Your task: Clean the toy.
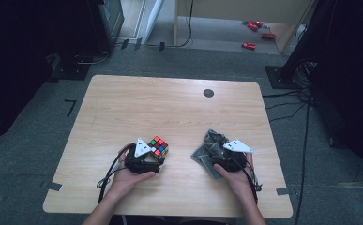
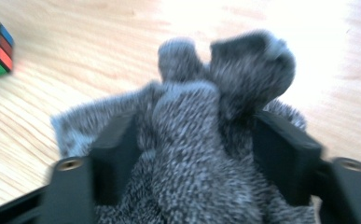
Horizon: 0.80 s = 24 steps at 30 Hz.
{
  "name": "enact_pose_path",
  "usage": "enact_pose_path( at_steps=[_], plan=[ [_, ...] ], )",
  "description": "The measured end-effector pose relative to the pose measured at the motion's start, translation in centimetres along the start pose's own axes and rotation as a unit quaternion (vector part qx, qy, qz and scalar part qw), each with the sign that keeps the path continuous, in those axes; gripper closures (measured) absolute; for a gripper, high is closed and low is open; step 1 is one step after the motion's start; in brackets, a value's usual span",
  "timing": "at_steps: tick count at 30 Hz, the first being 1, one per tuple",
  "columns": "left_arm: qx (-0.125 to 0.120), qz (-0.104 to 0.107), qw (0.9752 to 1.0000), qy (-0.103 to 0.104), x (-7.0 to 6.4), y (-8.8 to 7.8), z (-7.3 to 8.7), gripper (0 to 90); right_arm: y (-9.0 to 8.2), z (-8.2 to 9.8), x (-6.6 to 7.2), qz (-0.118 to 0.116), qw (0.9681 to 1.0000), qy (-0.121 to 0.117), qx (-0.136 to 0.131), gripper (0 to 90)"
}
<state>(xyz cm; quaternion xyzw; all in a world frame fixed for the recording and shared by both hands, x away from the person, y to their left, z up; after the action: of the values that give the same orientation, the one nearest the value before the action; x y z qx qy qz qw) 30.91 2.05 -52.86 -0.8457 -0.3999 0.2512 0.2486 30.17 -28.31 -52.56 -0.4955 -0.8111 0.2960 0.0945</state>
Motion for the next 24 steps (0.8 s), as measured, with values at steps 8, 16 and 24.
enact_pose_path(
  at_steps=[8,16,24],
  plan=[
    [-0.020,-0.016,0.9996,-0.009,1.4,-3.3,-0.2,14.2,-2.4,-1.6,-1.2,-0.022,0.9994,0.015,-0.022,13.1],
    [-0.047,-0.028,0.9979,-0.035,3.7,-6.4,0.3,14.2,-5.5,-0.7,-2.7,-0.007,0.9998,0.002,-0.018,6.7],
    [-0.042,-0.040,0.9976,-0.038,5.3,-8.7,1.7,12.7,-7.3,1.9,-4.0,-0.002,0.9997,0.023,-0.004,2.7]
  ],
)
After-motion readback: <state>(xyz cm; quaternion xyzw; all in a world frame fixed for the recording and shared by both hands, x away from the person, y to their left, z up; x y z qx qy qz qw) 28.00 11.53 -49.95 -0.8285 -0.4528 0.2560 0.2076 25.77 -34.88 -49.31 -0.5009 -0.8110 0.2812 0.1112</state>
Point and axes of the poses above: each handheld gripper's, and its own axes: y roughly forward along the jaws, z roughly out of its underside, x roughly to its left, the point moved 4 cm from there along y, roughly forward along the jaws, and after that the axes turned 13 degrees about -y, right-handed, at the moved point
